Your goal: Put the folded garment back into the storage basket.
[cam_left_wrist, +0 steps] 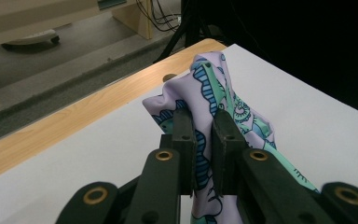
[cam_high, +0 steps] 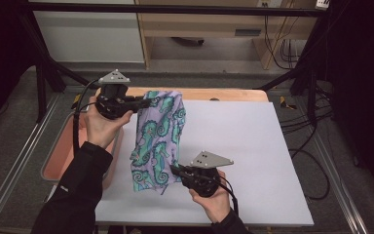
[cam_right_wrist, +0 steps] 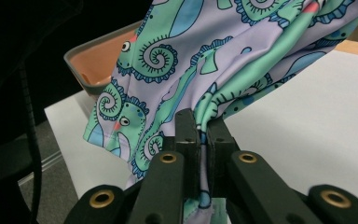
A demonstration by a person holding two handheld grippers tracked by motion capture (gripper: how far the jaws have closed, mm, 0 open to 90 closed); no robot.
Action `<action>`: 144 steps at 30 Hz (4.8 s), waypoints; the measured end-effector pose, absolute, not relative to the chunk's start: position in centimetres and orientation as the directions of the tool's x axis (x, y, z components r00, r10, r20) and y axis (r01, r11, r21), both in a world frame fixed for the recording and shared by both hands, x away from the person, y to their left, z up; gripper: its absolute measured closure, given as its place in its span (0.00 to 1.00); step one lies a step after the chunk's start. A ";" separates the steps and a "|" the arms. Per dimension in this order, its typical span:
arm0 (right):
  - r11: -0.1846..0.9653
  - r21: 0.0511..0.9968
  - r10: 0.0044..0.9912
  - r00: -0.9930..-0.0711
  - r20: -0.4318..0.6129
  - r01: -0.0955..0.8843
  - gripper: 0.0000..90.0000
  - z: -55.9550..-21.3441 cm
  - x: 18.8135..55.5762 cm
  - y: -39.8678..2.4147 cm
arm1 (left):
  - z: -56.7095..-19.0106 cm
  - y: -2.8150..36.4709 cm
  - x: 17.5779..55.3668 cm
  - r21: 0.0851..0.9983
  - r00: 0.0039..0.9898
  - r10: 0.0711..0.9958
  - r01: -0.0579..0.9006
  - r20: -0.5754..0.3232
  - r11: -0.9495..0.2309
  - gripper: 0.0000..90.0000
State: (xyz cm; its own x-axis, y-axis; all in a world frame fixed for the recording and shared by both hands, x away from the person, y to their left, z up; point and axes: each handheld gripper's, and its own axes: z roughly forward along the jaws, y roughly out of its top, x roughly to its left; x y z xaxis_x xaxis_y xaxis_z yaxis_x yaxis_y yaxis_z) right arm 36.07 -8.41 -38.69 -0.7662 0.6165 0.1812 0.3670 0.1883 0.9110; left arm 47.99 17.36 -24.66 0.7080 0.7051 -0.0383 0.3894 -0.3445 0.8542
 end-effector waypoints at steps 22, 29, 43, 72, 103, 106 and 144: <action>0.157 0.943 0.575 -0.804 0.155 0.294 0.97 -36.4 36.6 -3.8 | -21.8 22.1 48.2 0.862 0.681 0.732 0.381 -0.017 -0.334 0.90; 0.161 0.949 0.556 -0.819 0.139 0.270 0.97 -35.7 36.9 -2.1 | -21.4 23.6 48.4 0.864 0.675 0.738 0.378 -0.012 -0.332 0.90; 0.162 0.955 0.523 -0.842 0.131 0.249 0.96 -35.2 37.5 1.8 | -20.4 27.5 48.3 0.869 0.649 0.761 0.378 -0.002 -0.319 0.90; 0.208 0.955 0.486 -0.870 0.088 0.212 0.96 -37.6 39.5 13.5 | -23.1 37.9 50.0 0.833 0.552 0.834 0.453 0.019 -0.319 0.90; 0.309 0.908 0.533 -0.842 0.081 0.283 0.41 -42.2 40.6 13.0 | -35.7 39.0 54.0 0.738 0.387 0.919 0.642 -0.079 -0.207 0.42; 0.279 0.918 0.547 -0.832 0.091 0.283 0.28 -41.2 40.9 10.2 | -35.7 38.3 53.5 0.748 0.377 0.921 0.639 -0.097 -0.182 0.28; 0.304 0.888 0.621 -0.779 0.089 0.344 0.05 -38.7 41.7 -12.9 | -36.4 26.0 45.7 0.843 0.635 0.749 0.496 -0.191 -0.206 0.08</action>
